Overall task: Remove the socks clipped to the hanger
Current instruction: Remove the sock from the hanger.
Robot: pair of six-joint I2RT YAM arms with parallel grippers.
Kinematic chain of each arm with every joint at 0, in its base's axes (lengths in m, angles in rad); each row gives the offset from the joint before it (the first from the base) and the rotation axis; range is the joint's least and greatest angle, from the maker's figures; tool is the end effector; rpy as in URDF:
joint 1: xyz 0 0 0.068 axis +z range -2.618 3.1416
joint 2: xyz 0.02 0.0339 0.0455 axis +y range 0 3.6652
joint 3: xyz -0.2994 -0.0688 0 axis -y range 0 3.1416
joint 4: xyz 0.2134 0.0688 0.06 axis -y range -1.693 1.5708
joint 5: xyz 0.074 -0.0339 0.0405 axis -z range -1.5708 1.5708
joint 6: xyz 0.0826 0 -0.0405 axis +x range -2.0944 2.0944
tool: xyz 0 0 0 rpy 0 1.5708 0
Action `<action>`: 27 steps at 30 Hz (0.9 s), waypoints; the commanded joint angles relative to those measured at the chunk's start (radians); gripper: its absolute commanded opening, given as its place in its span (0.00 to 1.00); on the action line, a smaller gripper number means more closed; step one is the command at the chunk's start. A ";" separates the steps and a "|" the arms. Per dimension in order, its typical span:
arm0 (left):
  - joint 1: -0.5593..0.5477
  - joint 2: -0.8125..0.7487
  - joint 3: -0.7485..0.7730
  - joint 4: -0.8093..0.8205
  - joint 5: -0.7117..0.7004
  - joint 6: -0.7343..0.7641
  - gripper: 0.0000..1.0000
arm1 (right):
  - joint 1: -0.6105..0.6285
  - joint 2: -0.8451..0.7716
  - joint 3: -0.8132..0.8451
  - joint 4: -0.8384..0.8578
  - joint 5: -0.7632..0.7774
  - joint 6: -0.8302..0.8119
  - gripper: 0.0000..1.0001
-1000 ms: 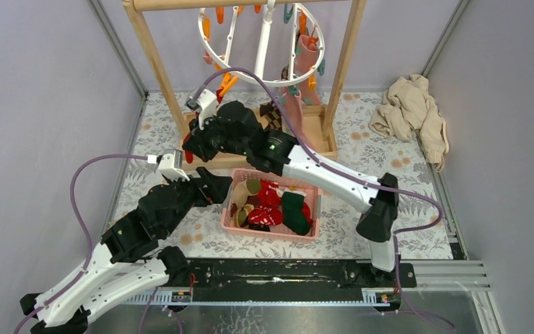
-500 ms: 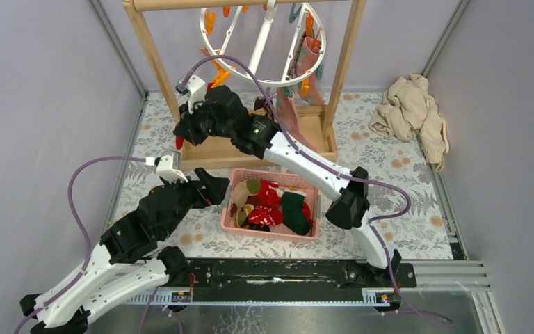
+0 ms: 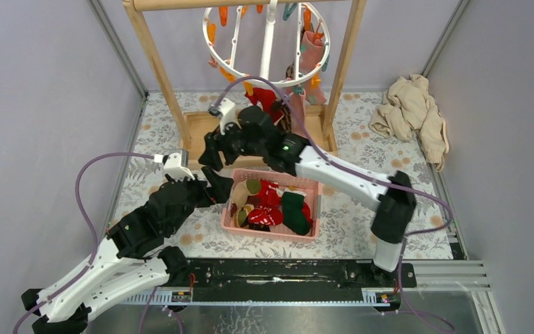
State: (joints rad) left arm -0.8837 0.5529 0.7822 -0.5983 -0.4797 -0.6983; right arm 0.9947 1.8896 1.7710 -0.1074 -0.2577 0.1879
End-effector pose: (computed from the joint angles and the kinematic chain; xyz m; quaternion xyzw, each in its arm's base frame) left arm 0.0908 -0.0506 0.3245 -0.0596 0.8102 -0.2527 0.5255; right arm 0.2454 0.4163 0.3977 -0.3782 0.6822 0.4278 0.4568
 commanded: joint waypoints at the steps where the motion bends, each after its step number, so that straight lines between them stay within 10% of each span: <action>1: -0.004 0.022 0.019 0.032 -0.025 0.003 0.99 | 0.002 -0.230 -0.132 0.151 -0.034 -0.025 0.68; 15: -0.004 0.137 0.027 0.149 0.039 0.036 0.99 | -0.068 -0.764 -0.589 0.072 0.177 -0.053 0.71; 27: -0.004 0.221 0.038 0.230 0.104 0.041 0.99 | -0.437 -0.898 -0.835 0.116 0.189 0.057 0.71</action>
State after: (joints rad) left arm -0.8837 0.7746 0.7872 -0.4519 -0.3973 -0.6746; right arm 0.6743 0.9806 0.9798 -0.0593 -0.0425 0.1890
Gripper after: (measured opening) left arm 0.986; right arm 0.711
